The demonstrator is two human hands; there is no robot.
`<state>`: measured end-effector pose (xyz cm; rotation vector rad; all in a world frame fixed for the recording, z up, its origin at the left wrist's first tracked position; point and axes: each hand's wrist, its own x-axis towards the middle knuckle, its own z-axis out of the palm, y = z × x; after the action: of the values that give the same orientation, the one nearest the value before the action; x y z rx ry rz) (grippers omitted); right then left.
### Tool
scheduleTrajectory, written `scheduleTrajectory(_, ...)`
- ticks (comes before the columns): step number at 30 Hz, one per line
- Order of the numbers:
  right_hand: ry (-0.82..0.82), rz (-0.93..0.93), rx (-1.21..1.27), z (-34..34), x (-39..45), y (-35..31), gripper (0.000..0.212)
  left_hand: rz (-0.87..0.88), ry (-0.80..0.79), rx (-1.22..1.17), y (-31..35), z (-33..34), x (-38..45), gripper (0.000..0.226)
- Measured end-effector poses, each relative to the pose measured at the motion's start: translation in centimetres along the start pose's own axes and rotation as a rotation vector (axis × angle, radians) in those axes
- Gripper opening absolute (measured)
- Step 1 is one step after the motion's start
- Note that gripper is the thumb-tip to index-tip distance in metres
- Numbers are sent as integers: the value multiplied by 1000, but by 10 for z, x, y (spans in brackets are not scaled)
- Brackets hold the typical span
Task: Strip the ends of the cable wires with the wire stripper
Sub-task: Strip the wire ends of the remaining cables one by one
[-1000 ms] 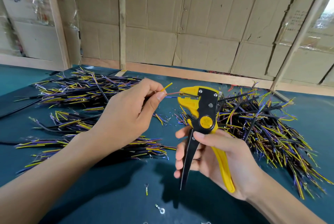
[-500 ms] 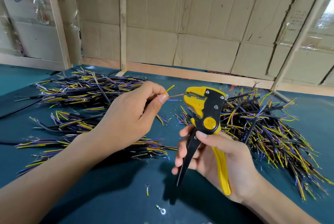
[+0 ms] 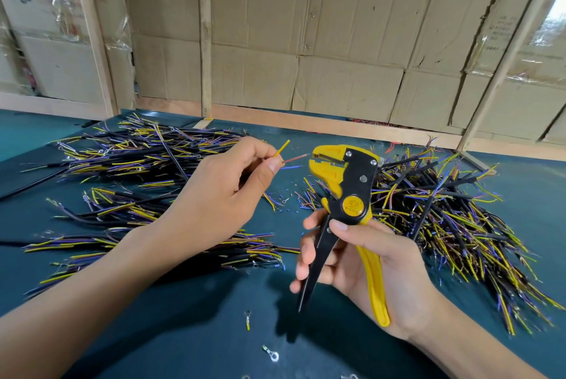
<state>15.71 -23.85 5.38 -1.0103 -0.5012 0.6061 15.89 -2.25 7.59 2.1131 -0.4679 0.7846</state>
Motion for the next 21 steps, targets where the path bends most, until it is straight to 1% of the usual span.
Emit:
scheduleTrajectory(10, -8, 11, -52, -2, 0, 1, 28, 66, -54, 87, -3, -2, 0, 11)
scheduleTrajectory(16, -4, 35, -95, -1, 1, 0, 24, 63, -49, 90, -1, -1, -1, 22)
scheduleTrajectory(21, 4, 43, -104, -1, -1, -1, 23, 74, -42, 94, 0, -2, -1, 14)
